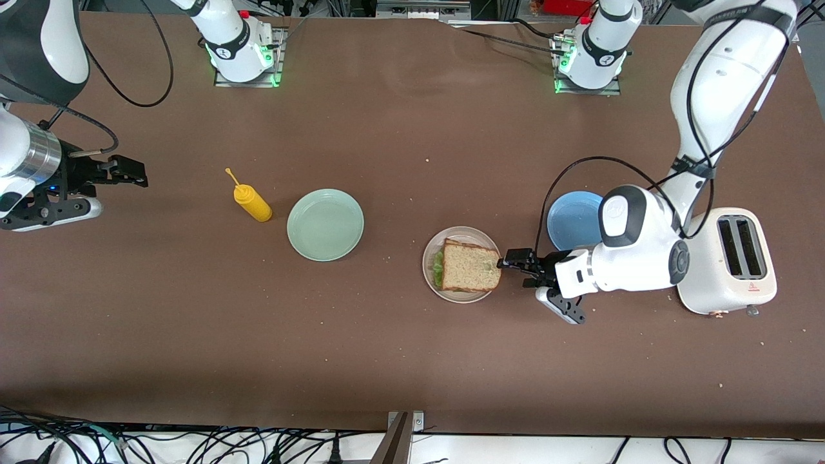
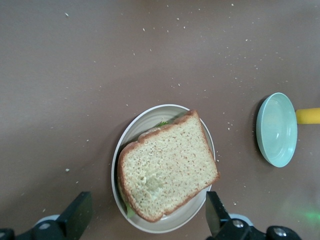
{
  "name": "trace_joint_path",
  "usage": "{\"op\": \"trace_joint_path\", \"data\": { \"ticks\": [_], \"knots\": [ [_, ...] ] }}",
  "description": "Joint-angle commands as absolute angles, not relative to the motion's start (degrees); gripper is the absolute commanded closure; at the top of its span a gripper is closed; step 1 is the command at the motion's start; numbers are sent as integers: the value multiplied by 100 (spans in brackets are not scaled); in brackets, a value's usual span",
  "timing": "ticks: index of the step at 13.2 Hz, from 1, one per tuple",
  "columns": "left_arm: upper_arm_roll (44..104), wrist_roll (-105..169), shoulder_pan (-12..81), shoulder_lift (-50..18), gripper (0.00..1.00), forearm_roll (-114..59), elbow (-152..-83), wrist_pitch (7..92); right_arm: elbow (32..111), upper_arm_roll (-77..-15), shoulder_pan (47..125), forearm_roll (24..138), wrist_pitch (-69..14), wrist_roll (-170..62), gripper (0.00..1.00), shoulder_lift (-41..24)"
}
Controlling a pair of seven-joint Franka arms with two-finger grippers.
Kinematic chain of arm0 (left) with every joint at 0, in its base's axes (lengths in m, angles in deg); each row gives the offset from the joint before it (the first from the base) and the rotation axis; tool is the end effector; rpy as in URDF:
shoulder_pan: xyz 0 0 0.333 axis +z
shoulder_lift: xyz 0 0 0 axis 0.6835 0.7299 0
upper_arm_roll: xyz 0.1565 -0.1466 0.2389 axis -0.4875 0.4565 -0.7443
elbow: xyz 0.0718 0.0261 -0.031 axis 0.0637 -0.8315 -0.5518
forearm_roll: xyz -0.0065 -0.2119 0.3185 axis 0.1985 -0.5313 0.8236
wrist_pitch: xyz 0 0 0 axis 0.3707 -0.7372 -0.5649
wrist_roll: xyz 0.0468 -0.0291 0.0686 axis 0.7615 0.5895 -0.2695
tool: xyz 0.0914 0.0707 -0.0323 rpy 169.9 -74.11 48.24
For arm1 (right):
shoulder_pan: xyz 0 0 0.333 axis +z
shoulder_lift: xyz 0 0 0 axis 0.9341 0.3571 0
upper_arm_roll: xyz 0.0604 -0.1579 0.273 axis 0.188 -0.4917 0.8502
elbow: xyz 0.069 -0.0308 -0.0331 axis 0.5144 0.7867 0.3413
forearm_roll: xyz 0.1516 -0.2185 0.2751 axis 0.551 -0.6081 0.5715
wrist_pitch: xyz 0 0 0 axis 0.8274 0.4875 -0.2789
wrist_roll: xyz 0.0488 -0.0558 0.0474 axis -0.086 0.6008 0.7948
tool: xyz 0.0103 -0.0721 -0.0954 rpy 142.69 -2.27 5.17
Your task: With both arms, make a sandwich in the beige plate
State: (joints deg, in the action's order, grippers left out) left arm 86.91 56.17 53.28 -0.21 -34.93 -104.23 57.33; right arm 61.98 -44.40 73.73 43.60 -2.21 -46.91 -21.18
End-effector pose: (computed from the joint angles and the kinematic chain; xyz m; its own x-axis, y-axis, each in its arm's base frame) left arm 0.6788 -0.2028 0.2904 0.9339 -0.3403 0.1098 -0.3431 -0.7663 0.5431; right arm 0.5879 0.0080 0.5174 0.9600 0.2177 -0.1759 0.2195 -0.9756 -0.0094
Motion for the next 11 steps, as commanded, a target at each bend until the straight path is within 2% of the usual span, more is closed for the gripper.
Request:
{"op": "trace_joint_path", "data": {
  "ticks": [1, 4, 7, 11],
  "knots": [
    [8595, 5162, 5261, -533, 0, -3011, -10531, 5406, 6278, -4384, 7347, 4304, -176, -4755, 0, -2227],
    [8551, 4855, 5305, -1086, 0, -2695, -10522, 4844, 6278, -4384, 7347, 4295, -202, -4764, 0, -2236],
    [8524, 4337, 5349, -1885, 0, -2177, -10470, 3940, 6321, -4375, 7365, 4286, -255, -4992, 1, -2271],
    [8471, 3712, 5358, -2669, 0, -1421, -10084, 2700, 6610, -4375, 7365, 4277, -614, -5010, 1, -2429]
  ]
}}
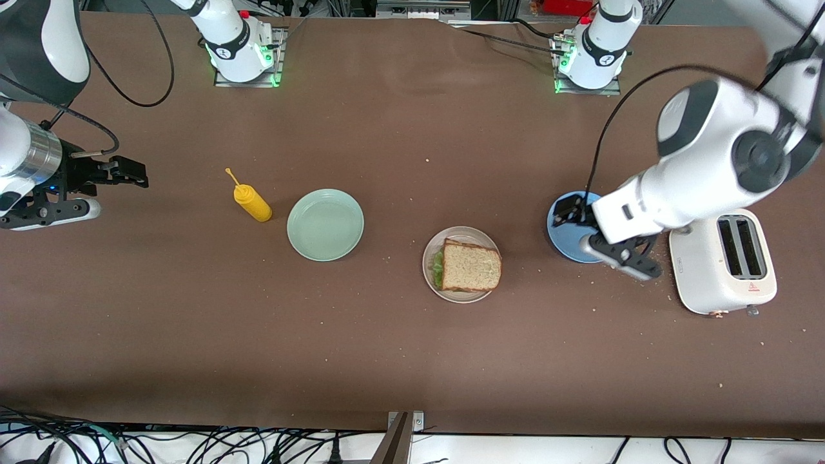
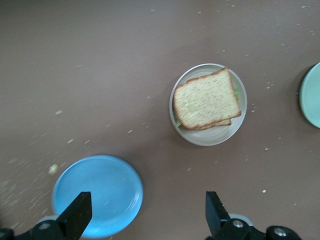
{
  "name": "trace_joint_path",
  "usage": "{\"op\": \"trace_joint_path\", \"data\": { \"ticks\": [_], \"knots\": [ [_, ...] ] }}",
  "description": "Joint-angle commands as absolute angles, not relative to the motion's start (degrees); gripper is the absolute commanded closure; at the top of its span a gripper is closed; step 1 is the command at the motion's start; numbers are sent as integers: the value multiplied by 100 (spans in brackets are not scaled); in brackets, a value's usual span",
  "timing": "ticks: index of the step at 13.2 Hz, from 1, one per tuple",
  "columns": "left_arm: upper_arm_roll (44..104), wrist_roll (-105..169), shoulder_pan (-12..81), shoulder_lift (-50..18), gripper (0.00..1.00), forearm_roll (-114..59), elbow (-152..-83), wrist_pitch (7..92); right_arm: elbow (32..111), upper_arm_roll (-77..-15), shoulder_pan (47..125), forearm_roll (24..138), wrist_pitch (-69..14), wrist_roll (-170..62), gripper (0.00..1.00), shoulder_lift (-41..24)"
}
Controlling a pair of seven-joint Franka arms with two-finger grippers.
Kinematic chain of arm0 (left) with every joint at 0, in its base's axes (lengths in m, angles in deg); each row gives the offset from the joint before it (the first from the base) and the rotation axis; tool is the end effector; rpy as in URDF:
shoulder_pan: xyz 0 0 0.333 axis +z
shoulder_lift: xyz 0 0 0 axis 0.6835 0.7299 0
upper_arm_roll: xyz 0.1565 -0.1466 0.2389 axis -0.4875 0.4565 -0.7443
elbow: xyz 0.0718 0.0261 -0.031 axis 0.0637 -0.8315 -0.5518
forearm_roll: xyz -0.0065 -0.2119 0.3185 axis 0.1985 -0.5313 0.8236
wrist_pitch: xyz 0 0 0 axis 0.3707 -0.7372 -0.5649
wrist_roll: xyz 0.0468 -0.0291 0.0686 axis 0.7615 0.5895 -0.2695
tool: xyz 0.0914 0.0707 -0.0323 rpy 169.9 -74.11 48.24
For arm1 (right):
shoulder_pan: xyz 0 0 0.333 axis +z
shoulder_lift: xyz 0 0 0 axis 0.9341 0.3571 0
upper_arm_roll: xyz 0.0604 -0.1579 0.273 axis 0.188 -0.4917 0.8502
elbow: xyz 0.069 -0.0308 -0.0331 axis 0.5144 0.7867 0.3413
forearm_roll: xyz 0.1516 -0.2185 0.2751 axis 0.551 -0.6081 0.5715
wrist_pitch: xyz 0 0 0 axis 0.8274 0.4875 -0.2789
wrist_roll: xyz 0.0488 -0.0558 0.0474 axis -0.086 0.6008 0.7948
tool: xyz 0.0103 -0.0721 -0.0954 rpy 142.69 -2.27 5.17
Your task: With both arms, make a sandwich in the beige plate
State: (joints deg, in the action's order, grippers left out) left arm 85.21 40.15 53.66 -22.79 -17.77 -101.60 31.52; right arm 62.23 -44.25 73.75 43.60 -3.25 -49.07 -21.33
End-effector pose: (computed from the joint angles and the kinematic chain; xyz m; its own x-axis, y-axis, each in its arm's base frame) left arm 0.6175 -0.1652 0.5038 0.9433 -0.3309 -0.0250 -0.3238 -0.9343 0.1494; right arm 0.5893 0.0097 0.5181 0.9698 0.1841 -0.1601 0.1864 -0.9825 -0.0006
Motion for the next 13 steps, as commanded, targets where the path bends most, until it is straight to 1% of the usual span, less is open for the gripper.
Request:
{"op": "trace_joint_path", "data": {
  "ticks": [1, 3, 4, 5, 8, 11, 13],
  "knots": [
    [8471, 3650, 5367, -2713, 0, -1332, -9926, 2515, 6716, -4375, 7365, 4277, -711, -5010, 1, -2490],
    [8428, 3649, 5454, -2731, 0, -1314, -9610, 2180, 6673, -4375, 7365, 4286, -712, -5019, 0, -2474],
    [8375, 3658, 5490, -2888, 0, -1322, -9547, 2136, 6664, -4384, 7365, 4278, -695, -5010, 0, -2465],
    [8149, 3667, 5403, -3081, 0, -1331, -9599, 2135, 6664, -4384, 7356, 4277, -695, -5019, 0, -2465],
    [7209, 3684, 4753, -3556, 0, -1410, -9941, 2135, 6664, -4384, 7356, 4269, -712, -5036, 0, -2456],
    [6768, 3676, 4471, -3960, 0, -1428, -10388, 2214, 6629, -4384, 7356, 4269, -712, -5037, 0, -2438],
    [6714, 3667, 4444, -4128, 0, -1428, -10653, 2354, 6629, -4393, 7356, 4269, -712, -5037, 0, -2430]
  ]
}}
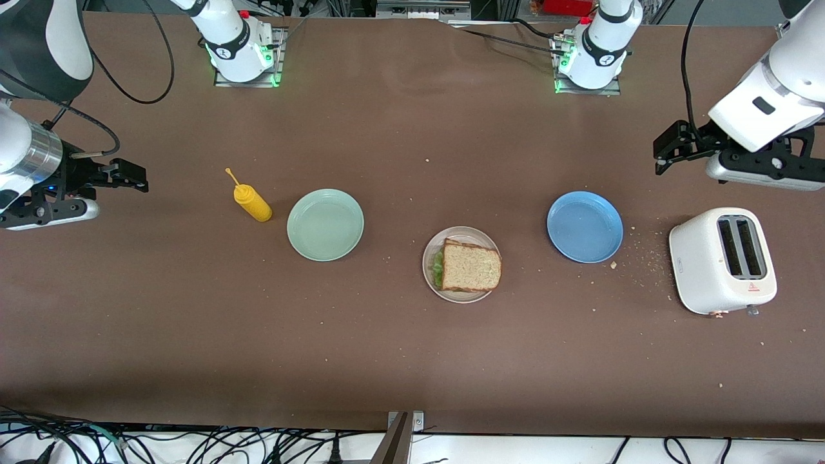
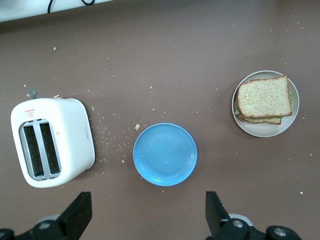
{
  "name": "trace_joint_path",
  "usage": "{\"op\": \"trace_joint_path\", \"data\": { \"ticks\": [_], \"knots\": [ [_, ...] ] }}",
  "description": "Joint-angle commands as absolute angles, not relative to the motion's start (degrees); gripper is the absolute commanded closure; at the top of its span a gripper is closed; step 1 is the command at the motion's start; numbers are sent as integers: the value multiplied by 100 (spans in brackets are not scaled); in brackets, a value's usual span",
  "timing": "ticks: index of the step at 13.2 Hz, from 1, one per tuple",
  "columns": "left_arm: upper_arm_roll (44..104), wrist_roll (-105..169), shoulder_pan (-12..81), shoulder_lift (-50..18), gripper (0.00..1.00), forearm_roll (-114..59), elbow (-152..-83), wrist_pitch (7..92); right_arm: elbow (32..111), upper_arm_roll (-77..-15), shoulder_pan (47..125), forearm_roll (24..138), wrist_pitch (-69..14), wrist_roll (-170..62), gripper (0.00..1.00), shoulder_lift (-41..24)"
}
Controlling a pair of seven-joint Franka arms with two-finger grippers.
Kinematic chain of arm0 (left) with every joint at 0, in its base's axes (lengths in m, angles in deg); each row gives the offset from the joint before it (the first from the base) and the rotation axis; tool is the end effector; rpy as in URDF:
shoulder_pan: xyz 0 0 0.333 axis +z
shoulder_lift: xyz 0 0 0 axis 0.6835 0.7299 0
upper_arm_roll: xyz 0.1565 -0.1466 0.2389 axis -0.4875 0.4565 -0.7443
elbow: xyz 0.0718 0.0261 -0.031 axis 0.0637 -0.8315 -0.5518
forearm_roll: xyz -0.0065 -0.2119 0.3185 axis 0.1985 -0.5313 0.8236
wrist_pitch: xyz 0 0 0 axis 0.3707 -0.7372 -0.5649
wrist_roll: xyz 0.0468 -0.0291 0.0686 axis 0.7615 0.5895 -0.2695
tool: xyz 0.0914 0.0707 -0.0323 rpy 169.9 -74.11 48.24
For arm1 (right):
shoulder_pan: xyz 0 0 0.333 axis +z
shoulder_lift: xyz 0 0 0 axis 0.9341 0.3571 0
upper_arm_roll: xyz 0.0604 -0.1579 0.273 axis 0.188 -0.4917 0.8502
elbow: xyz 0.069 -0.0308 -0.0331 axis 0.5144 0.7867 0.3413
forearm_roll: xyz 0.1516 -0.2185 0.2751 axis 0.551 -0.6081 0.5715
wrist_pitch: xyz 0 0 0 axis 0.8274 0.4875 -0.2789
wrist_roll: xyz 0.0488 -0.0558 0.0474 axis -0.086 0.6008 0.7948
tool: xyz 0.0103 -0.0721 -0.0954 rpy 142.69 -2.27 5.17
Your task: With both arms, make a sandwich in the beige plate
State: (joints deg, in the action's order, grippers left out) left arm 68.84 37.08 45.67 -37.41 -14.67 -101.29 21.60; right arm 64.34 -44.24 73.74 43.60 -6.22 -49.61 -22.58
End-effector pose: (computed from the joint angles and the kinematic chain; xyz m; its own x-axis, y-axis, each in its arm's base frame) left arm 0.5603 -0.0909 0.6248 0.9881 -0.1523 0.0210 -0.1511 -0.9873 -0.0485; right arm 0.5877 0.0093 0.5179 0.9765 0.1761 -0.1239 0.1781 -0.9840 0.0053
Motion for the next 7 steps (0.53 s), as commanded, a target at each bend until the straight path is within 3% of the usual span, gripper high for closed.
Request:
{"op": "trace_joint_path", "data": {
  "ticks": [1, 4, 7],
  "knots": [
    [6705, 3658, 4435, -4155, 0, -1428, -10680, 2355, 6629, -4401, 7347, 4243, -712, -5037, 0, -2430],
    [6328, 3658, 4111, -4217, 0, -1437, -10751, 2355, 6586, -4401, 7338, 4251, -695, -5019, 0, -2421],
    [6327, 3649, 4136, -4199, 0, -1542, -10716, 2276, 6541, -4401, 7347, 4269, -660, -5037, 0, -2386]
  ]
}}
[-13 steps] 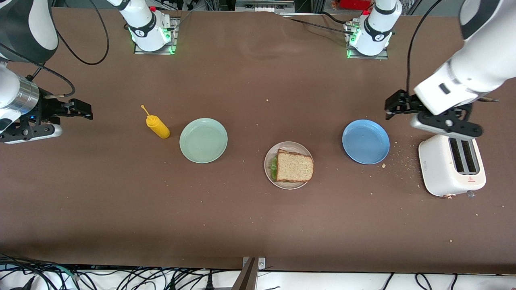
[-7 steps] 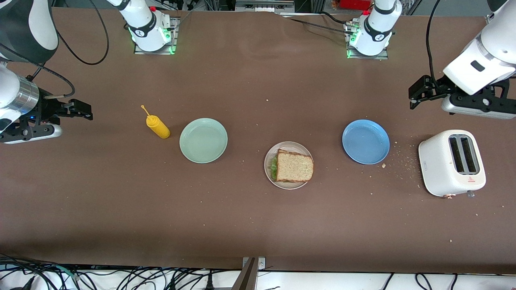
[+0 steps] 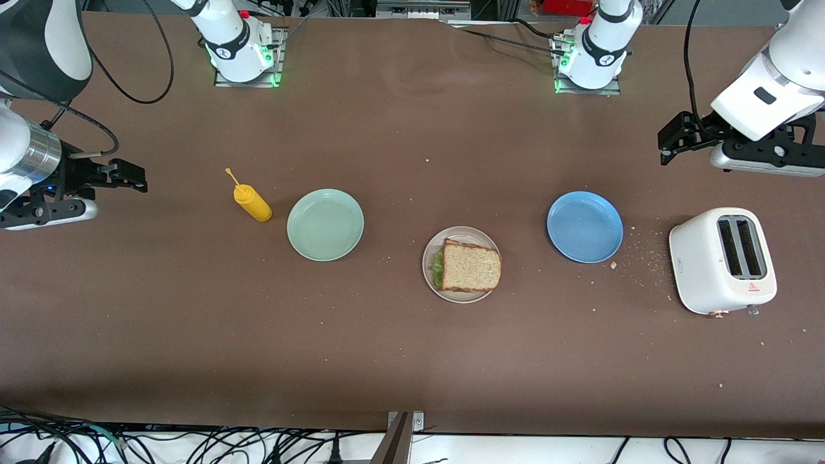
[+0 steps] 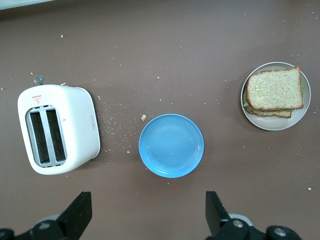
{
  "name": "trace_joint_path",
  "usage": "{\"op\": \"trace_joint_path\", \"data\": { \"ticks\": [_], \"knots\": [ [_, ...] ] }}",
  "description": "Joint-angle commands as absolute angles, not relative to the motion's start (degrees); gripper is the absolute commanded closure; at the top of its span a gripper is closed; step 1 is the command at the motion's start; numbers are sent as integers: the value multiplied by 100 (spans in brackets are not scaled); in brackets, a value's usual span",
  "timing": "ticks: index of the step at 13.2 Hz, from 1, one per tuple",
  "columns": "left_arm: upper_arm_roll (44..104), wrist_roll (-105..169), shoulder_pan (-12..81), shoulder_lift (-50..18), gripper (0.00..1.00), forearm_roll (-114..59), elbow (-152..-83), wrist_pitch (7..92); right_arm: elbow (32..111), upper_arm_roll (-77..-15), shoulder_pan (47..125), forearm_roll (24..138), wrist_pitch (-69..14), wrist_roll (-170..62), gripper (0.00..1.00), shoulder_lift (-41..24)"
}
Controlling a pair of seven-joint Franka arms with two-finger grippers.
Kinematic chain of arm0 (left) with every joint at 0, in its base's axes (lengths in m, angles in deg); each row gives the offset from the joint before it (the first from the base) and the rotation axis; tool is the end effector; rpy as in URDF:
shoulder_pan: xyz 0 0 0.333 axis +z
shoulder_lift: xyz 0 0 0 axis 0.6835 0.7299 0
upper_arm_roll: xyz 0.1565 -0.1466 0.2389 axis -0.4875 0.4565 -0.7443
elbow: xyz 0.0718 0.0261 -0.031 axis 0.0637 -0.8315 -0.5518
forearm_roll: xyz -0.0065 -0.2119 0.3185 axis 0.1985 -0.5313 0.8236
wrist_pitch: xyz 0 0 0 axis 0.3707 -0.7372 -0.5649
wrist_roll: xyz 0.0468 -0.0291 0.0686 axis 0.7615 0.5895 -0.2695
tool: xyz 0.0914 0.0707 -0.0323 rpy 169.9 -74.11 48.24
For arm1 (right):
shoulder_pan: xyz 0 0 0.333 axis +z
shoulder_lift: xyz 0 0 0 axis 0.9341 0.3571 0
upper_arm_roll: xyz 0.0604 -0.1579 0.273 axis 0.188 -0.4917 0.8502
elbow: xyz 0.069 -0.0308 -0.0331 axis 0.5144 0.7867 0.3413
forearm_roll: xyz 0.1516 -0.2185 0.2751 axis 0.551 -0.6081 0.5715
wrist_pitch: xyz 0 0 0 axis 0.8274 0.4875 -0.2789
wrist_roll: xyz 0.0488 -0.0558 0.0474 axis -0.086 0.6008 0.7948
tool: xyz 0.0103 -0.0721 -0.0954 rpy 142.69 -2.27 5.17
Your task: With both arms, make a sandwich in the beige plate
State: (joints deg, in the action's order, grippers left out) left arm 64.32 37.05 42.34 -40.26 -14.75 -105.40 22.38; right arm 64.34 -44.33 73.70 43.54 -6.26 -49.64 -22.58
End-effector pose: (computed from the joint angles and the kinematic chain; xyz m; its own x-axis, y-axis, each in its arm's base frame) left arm 0.5473 -0.0814 0.6200 0.9910 -0.1331 0.0113 -0.1321 -0.9894 -0.0609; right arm 0.5878 0.0079 0.5180 0.9771 0.1734 -0.1235 0.1756 -0.9844 0.0067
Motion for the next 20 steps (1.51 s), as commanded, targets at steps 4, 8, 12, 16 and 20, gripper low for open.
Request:
{"op": "trace_joint_path", "data": {
  "ticks": [4, 8, 12, 16, 20],
  "knots": [
    [6336, 3658, 4136, -4147, 0, -1551, -10628, 2241, 6541, -4401, 7338, 4277, -651, -5037, 0, -2386],
    [6345, 3649, 4145, -4155, 0, -1551, -10610, 2241, 6541, -4401, 7329, 4277, -651, -5037, 0, -2350],
    [6345, 3649, 4145, -4155, 0, -1551, -10557, 2223, 6541, -4401, 7329, 4286, -651, -5037, 0, -2350],
    [6345, 3658, 4145, -4155, 0, -1551, -10557, 2214, 6533, -4401, 7329, 4286, -651, -5037, 0, -2350],
    [6345, 3658, 4145, -4155, 0, -1551, -10557, 2214, 6533, -4401, 7329, 4286, -651, -5037, 0, -2350]
  ]
}}
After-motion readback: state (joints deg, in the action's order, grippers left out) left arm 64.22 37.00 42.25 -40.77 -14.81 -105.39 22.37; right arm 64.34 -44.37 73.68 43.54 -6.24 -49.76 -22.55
